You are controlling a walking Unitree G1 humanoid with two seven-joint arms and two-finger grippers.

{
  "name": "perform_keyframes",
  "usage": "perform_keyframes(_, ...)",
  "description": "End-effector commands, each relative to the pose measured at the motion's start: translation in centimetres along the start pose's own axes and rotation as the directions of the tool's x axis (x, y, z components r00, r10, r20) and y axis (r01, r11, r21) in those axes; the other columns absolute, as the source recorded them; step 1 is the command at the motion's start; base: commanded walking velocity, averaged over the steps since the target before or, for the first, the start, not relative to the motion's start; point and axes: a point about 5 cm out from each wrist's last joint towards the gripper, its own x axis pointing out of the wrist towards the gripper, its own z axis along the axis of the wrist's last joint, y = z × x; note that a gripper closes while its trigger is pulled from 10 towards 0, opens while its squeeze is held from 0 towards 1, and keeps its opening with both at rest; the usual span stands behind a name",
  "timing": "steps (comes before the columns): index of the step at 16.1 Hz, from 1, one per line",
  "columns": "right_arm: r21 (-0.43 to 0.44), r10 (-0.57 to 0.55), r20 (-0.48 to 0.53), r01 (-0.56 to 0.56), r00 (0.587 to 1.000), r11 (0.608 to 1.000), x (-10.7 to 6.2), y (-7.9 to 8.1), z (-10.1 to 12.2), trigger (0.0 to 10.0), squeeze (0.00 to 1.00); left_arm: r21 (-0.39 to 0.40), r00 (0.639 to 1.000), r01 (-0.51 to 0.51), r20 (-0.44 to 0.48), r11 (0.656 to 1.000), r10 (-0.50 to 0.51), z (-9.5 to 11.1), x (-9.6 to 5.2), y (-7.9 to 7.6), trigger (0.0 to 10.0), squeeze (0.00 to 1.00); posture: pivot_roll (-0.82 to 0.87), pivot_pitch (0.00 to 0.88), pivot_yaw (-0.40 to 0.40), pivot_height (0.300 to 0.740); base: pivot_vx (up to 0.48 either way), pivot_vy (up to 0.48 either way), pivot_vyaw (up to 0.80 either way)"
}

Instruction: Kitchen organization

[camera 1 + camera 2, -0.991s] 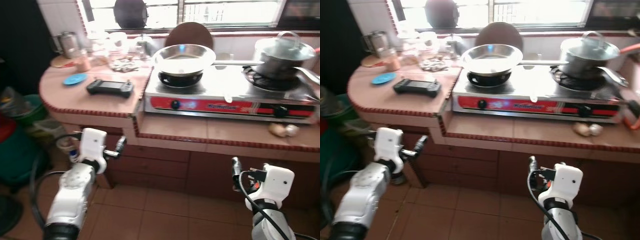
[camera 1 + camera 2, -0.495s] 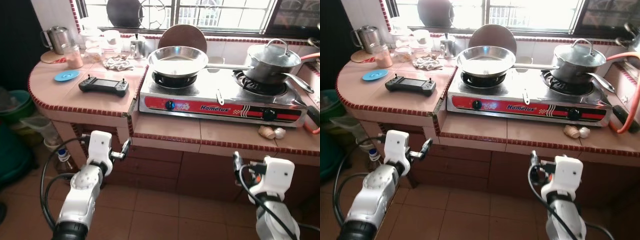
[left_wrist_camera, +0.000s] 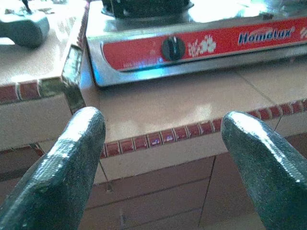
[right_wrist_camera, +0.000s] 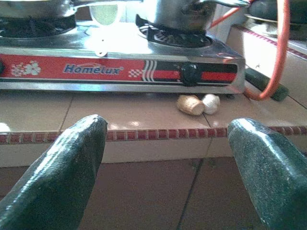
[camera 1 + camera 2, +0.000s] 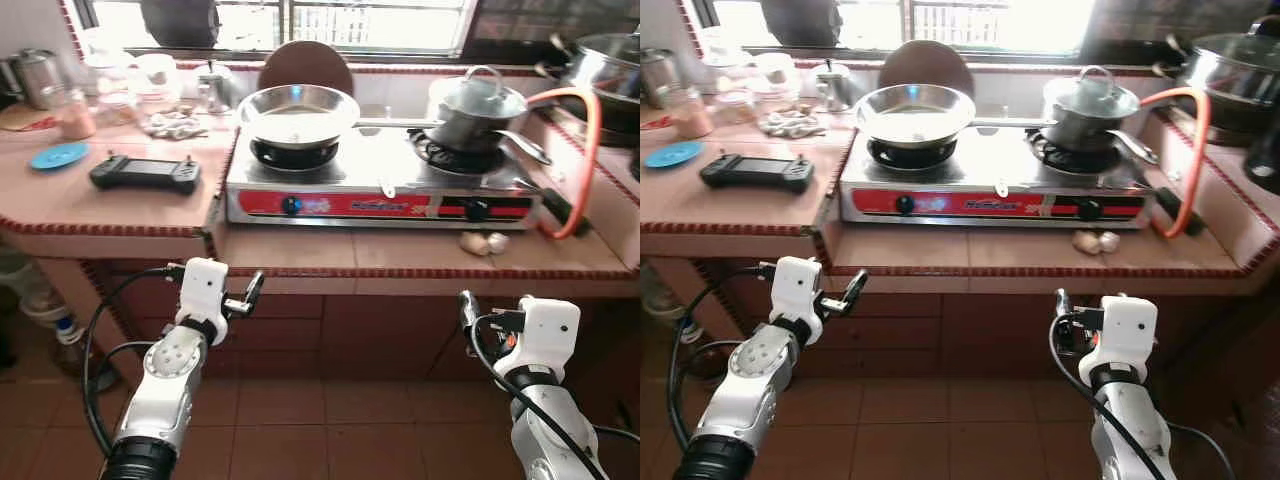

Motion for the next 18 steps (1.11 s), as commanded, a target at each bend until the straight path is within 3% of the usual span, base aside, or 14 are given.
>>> perform_keyframes(1, -0.006, 0.005, 0.017, -0.005, 1.0, 1.0, -0.2, 0.0, 0.6, 10.0, 0.0, 0.004, 1.0, -0.002, 0.003, 1.0, 0.002, 0.2, 0.2, 0.1, 10.0, 0.0, 0.03, 0.0, -0.036, 0.74, 0.0, 0.0, -0.73)
perform_keyframes(5, 0.0, 0.0, 0.005, 0.0, 1.0, 1.0, -0.9, 0.2, 0.6, 10.0, 0.0, 0.077, 0.999, -0.007, 0.037, 0.997, 0.004, 0.7, 0.4, 0.7, 10.0, 0.0, 0.04, 0.0, -0.043, 0.74, 0.0, 0.0, -0.73)
perform_keyframes(9, 0.022, -0.015, 0.018, 0.015, 1.0, 1.0, -1.3, 0.6, 1.0, 10.0, 0.0, 0.082, 0.997, 0.046, 0.058, 0.996, -0.051, 1.7, 1.4, 0.5, 10.0, 0.0, 0.02, 0.0, -0.018, 0.74, 0.0, 0.0, -0.73)
perform_keyframes(11, 0.04, -0.037, 0.025, 0.036, 0.999, 0.999, -1.9, 0.5, 0.9, 10.0, 0.0, 0.095, 0.994, 0.082, 0.06, 0.992, -0.088, 2.2, 2.2, -0.2, 10.0, 0.0, 0.0, 0.0, 0.01, 0.74, 0.0, 0.0, -0.7)
perform_keyframes(14, 0.062, -0.087, 0.022, 0.085, 0.996, 0.994, -2.9, 0.3, 0.4, 10.0, 0.0, 0.115, 0.984, 0.152, 0.073, 0.982, -0.161, 3.0, 3.5, -2.3, 10.0, 0.0, -0.03, 0.0, 0.069, 0.74, 0.0, 0.0, 0.0)
perform_keyframes(16, 0.068, -0.1, 0.01, 0.1, 0.995, 0.993, -3.0, 0.4, -0.1, 10.0, 0.0, 0.12, 0.975, 0.189, 0.097, 0.975, -0.201, 3.5, 4.0, -4.2, 10.0, 0.0, -0.01, 0.0, 0.058, 0.74, 0.0, 0.0, 0.0)
perform_keyframes(18, 0.065, -0.08, 0.006, 0.08, 0.997, 0.995, -2.6, 0.8, -0.2, 10.0, 0.0, 0.128, 0.972, 0.191, 0.115, 0.973, -0.206, 3.8, 4.0, -4.6, 10.0, 0.0, 0.01, 0.0, 0.044, 0.74, 0.0, 0.0, 0.0)
